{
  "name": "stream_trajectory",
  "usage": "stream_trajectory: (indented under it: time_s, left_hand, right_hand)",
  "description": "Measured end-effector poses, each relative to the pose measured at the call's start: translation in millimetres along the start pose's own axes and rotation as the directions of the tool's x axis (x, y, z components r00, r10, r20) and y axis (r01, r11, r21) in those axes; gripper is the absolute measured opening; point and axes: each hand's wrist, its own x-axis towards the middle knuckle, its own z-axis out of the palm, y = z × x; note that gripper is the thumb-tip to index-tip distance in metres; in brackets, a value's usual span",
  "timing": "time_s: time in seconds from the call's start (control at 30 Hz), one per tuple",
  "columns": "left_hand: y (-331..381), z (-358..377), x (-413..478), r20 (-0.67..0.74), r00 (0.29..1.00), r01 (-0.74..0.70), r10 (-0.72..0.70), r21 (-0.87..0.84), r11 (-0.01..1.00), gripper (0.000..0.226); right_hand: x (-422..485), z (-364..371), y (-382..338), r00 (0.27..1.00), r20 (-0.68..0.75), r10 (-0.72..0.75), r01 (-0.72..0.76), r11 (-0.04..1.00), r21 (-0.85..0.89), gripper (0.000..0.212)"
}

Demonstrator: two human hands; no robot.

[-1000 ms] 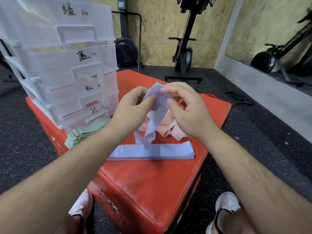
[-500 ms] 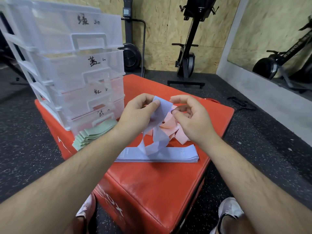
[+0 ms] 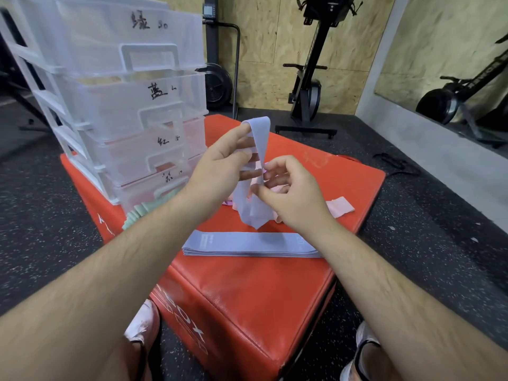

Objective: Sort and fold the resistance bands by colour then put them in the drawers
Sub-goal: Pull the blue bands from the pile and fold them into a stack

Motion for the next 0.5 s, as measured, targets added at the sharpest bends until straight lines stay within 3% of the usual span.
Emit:
stream_trajectory:
  time_s: [0.07, 0.23, 0.37, 0.5]
  left_hand:
    - [2, -1, 1, -0.021, 1.0, -0.015, 0.015, 0.005, 1.0, 0.051]
    - [-6, -10, 6, -0.029, 0.999, -0.026, 0.033, 0.221, 0.975, 0.046]
    - [-19, -15, 6, 0.076, 0.991, 0.068, -0.108, 0.413, 0.908, 0.035]
    - [-22, -16, -1, 0.239, 0.937, 0.139, -0.254, 0.412, 0.901, 0.036]
  right_hand:
    - [4, 1, 2, 0.999, -0.039, -0.001, 0.0, 1.0, -0.025, 0.012]
    - [15, -4, -3, 0.991, -0.026, 0.128, -0.125, 0.987, 0.098, 0.009]
    - [24, -9, -14, 0.976, -0.018, 0.217, -0.193, 0.901, 0.388, 0.007]
    - [29, -14, -16, 0.952, -0.072, 0.296, -0.218, 0.826, 0.52, 0.007]
